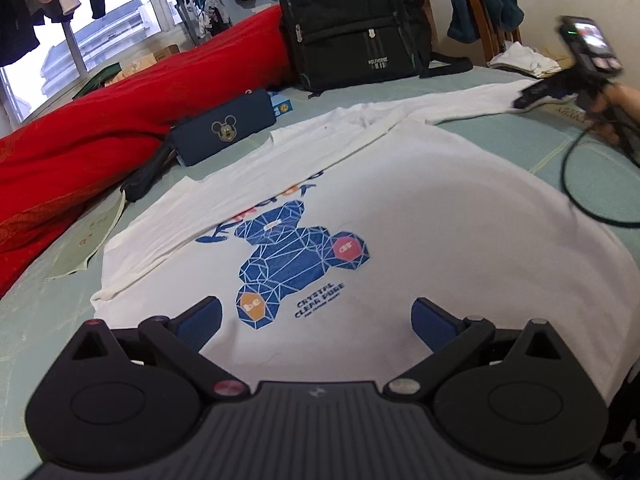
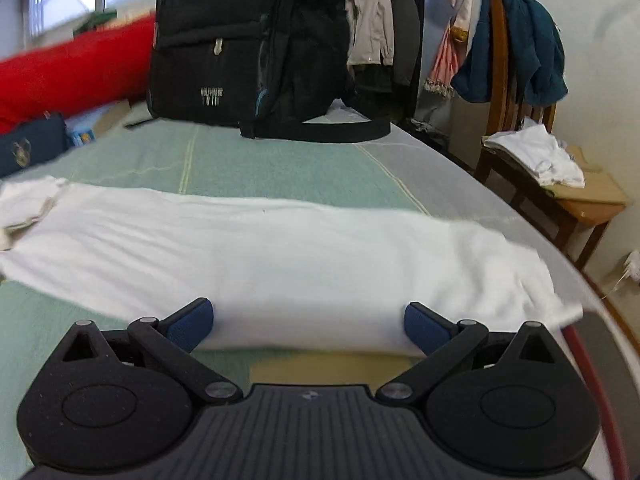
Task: Fold clothes
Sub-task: 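Move the open right gripper to the side edge of the shirt body, then close the right gripper on the side edge of the white sweatshirt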
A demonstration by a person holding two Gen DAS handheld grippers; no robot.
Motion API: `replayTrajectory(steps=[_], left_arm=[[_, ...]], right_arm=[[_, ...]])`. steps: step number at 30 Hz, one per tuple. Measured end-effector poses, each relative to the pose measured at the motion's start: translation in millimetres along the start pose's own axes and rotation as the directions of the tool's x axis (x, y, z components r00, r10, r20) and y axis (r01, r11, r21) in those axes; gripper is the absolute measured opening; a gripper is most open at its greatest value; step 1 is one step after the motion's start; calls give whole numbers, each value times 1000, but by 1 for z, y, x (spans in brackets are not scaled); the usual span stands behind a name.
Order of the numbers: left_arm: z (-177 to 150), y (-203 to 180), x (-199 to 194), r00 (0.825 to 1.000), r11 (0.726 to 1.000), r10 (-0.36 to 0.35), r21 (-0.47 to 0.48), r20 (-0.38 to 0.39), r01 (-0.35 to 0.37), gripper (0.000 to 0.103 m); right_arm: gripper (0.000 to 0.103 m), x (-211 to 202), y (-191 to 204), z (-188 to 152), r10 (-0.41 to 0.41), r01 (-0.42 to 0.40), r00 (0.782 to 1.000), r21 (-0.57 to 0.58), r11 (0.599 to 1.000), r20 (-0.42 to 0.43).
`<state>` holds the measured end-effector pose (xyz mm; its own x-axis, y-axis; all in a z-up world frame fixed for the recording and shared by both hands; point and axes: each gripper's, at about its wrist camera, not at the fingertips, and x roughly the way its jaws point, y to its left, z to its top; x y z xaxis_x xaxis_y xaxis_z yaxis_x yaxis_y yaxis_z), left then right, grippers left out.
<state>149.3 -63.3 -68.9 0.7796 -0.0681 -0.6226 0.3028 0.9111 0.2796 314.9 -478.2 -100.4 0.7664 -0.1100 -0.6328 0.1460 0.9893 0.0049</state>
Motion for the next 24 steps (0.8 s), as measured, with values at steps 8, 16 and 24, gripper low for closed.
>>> replayTrajectory(steps=[8, 16, 24], left_arm=[[-2, 5, -3, 1000, 1000, 7, -9, 23, -7, 101], [-7, 14, -15, 998, 999, 37, -5, 48, -36, 101], [-12, 19, -8, 998, 1000, 16, -25, 55, -14, 101]], right_arm=[[103, -12, 48, 45, 67, -66, 997, 38, 997, -27], [103, 37, 125, 45, 74, -81, 994, -87, 993, -78], [103, 15, 108, 33, 109, -116, 989, -75, 990, -95]])
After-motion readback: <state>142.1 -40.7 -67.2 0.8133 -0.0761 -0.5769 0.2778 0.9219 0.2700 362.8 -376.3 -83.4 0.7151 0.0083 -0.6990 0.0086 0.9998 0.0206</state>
